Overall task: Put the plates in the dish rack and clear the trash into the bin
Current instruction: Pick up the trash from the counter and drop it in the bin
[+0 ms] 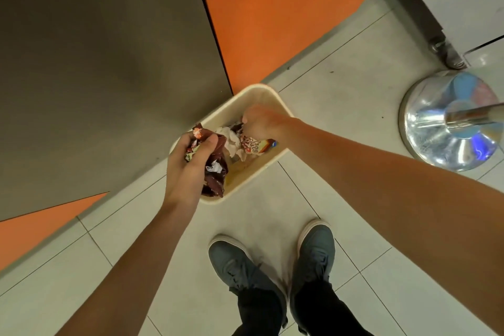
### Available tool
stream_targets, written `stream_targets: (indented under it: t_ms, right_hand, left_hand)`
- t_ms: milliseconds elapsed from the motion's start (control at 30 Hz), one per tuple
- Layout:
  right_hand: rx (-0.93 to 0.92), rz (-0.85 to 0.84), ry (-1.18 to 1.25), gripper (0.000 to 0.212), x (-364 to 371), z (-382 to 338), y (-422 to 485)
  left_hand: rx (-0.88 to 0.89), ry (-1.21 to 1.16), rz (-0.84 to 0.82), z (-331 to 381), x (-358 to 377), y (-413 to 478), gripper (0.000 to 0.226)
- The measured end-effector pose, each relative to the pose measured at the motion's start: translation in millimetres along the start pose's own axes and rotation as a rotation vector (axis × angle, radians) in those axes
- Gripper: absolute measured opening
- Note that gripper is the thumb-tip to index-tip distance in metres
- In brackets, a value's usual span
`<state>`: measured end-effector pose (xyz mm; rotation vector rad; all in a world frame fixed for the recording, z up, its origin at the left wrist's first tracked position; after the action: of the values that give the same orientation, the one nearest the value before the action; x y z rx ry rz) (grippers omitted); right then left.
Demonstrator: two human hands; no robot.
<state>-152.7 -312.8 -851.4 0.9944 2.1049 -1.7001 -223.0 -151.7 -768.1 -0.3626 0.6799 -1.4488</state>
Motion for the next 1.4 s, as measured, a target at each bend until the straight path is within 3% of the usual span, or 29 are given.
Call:
stream_targets:
  t_ms: [167, 233, 300, 367, 433, 667, 800, 900, 1000, 1100, 1233, 1333, 1400]
  right_hand:
    - [-0.103, 0.132, 0.179, 0.026, -38, -6, -40]
    - [-0.158, 0.107, 0.433, 0.023, -47, -9, -65]
    - [-0.259, -0.029, 0.648, 0.043, -39, -21, -94]
    - [-0.449, 0.001, 0.545, 0.071, -30, -34, -114]
    - [-0.562, 0.105, 0.436, 0.082, -25, -39, -118]
    - [-0.567, 0.187, 0.436, 0.047, -22, -42, -105]
    - [-0.476, 0.211, 0.355, 0.042, -6, -35, -80]
    - [-0.347, 0.138, 0.176, 0.042, 17, -28, -53]
    - [-0.243, 0.129, -0.012, 0.027, 29, -32, -36]
    - [-0.201, 0.129, -0.204, 0.024, 33, -38, -37]
    - [-0.216, 0.056, -0.26, 0.022, 36, -22, -42]
    - [-0.299, 0.083, -0.185, 0.008, 23, -9, -43]
    - [-0.326, 0.099, -0.102, 0.014, 17, -1, -41]
  left_hand:
    - [-0.029, -0.028, -0.015, 14, -4, -3, 0.009]
    - [-0.035, -0.031, -0.013, 17, -7, -4, 0.008]
    - [-0.048, -0.038, -0.033, 20, -7, -4, 0.019]
    - [-0.052, -0.035, -0.074, 22, -3, -5, 0.026]
    - [-0.055, -0.023, -0.124, 19, 0, -4, 0.033]
    - [-0.074, 0.082, -0.246, 4, -4, 18, 0.08]
    - [-0.083, 0.283, -0.232, -3, -10, 33, 0.059]
    - [0.102, 0.601, -0.242, -6, -17, 31, 0.056]
    - [0.324, 0.847, -0.321, -10, -13, 19, 0.057]
    - [0.406, 0.988, -0.388, -15, -1, 14, 0.049]
    - [0.508, 1.369, -0.476, -27, 22, 30, 0.045]
    - [0.44, 1.546, -0.553, -52, 41, 51, 0.042]
    - [0.282, 1.491, -0.565, -66, 48, 63, 0.038]
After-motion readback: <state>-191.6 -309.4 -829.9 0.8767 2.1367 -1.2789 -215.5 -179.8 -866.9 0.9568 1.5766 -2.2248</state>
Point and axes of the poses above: each hand's wrist, its own y-axis towards the middle knuckle, its own x-axis out of the palm, z = x × y, the point moved 6 cm from there along y, towards the middle knuckle, and after that the axes turned 3 degrees about x, right-handed, at the moved point
